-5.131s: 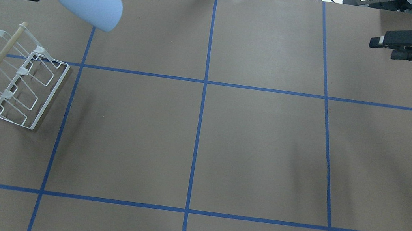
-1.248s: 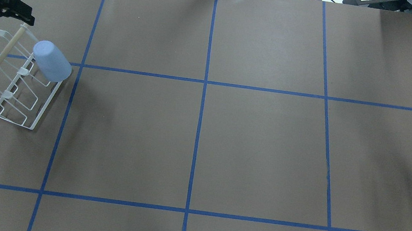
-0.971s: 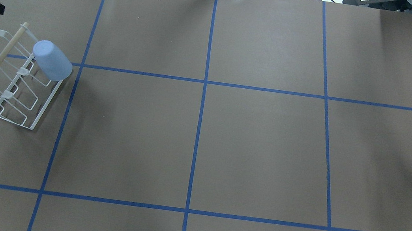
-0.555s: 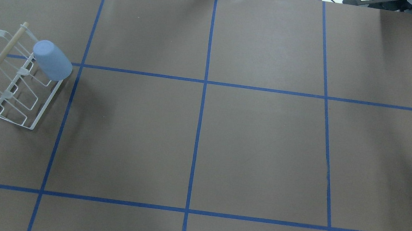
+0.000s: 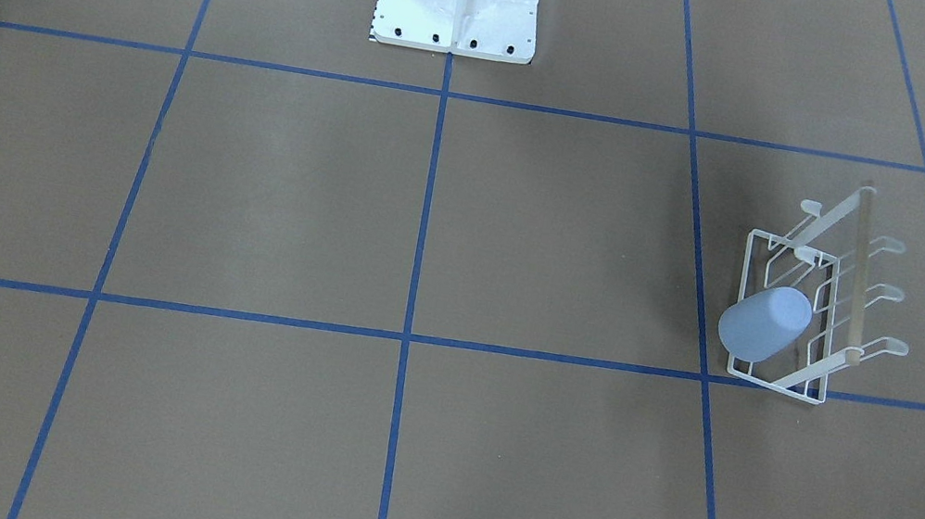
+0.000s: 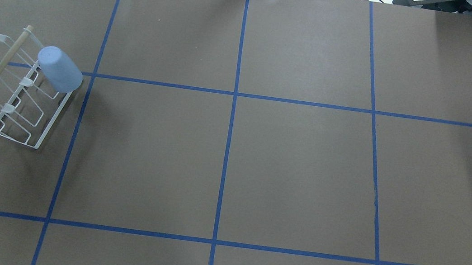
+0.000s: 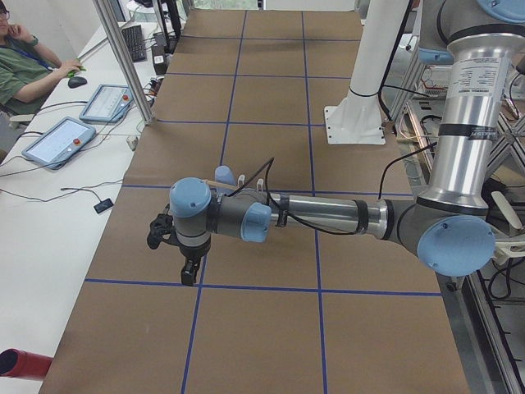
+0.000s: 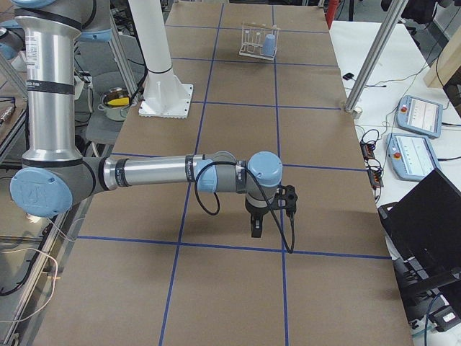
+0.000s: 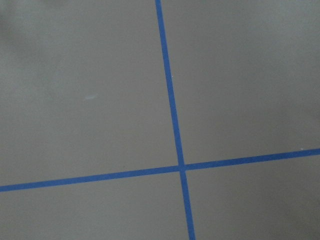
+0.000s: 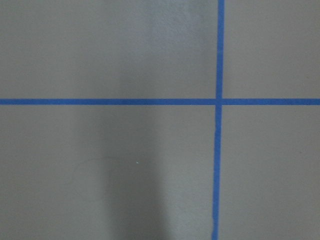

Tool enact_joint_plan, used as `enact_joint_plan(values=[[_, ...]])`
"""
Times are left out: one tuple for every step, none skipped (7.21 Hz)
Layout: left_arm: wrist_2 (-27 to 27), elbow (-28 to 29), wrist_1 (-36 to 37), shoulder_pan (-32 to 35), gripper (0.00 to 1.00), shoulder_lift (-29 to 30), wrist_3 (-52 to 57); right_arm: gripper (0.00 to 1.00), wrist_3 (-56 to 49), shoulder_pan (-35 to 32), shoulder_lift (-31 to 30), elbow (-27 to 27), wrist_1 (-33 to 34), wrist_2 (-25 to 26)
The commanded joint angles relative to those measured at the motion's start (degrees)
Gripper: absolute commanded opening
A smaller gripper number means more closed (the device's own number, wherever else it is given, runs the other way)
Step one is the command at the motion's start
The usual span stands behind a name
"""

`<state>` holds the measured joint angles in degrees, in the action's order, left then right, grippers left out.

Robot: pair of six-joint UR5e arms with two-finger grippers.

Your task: Hang cup on cup holder

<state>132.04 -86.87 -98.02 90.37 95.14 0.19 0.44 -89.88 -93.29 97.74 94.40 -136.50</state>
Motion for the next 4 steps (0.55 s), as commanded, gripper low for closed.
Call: enact_joint_plan(values=[[-0.2, 1.5, -0.6, 0.1, 0.98, -1.5, -0.3, 1.0, -1.1, -1.2, -0.1, -1.6, 0.0, 3.3], [-0.1, 1.2, -0.2, 0.2, 0.98, -1.6, -0.3, 1.0, -1.0, -1.3, 0.4, -1.4, 0.2, 4.0], [-0.1, 1.0, -0.1, 0.2, 0.98, -1.6, -0.4, 1.0, -1.0, -1.7, 0.9, -1.5, 0.7, 4.0], [-0.1, 1.0, -0.1, 0.2, 0.98, -1.6, -0.5, 1.0, -0.9, -2.4, 0.9, -1.3, 0.9, 3.8]])
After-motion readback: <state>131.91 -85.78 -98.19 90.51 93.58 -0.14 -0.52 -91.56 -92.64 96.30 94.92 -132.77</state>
